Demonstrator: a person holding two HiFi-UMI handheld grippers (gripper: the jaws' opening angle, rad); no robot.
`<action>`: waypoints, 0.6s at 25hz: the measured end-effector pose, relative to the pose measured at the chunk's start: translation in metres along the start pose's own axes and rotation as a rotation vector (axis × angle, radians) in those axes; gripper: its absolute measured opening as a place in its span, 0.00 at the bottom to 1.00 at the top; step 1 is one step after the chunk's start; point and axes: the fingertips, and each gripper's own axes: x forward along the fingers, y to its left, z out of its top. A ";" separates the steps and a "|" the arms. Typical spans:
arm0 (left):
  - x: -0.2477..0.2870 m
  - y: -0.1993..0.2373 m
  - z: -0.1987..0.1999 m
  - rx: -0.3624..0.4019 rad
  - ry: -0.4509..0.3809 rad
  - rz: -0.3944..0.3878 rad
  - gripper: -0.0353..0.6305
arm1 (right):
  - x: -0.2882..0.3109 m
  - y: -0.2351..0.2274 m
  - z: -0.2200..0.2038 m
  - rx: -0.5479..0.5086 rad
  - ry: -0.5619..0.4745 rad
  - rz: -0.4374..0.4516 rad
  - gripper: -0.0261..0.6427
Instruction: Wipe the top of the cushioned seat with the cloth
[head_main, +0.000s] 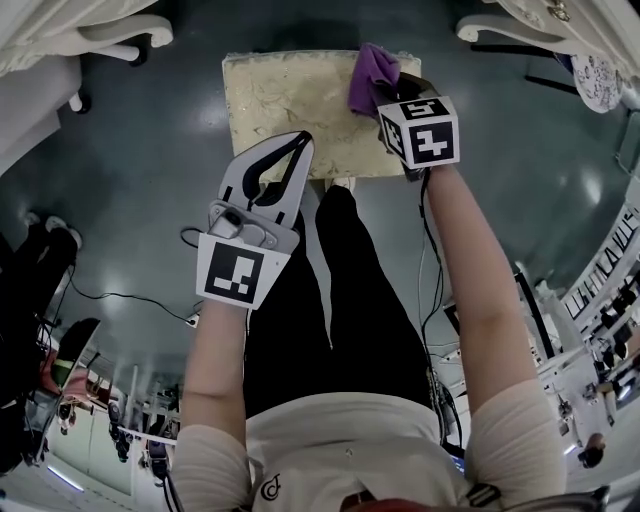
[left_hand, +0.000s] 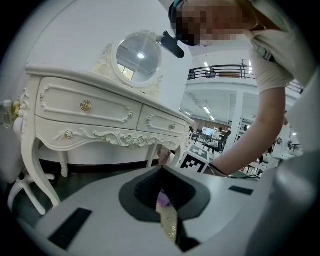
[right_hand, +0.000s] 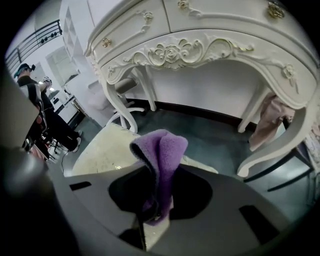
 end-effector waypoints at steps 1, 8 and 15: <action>0.002 -0.005 -0.001 -0.001 -0.004 0.001 0.07 | -0.003 -0.007 -0.003 -0.003 0.002 -0.008 0.17; 0.016 -0.034 -0.010 -0.007 0.003 0.011 0.07 | -0.020 -0.047 -0.026 0.006 0.011 -0.031 0.17; 0.025 -0.060 -0.012 0.006 0.005 0.025 0.07 | -0.034 -0.085 -0.045 -0.042 0.070 -0.116 0.16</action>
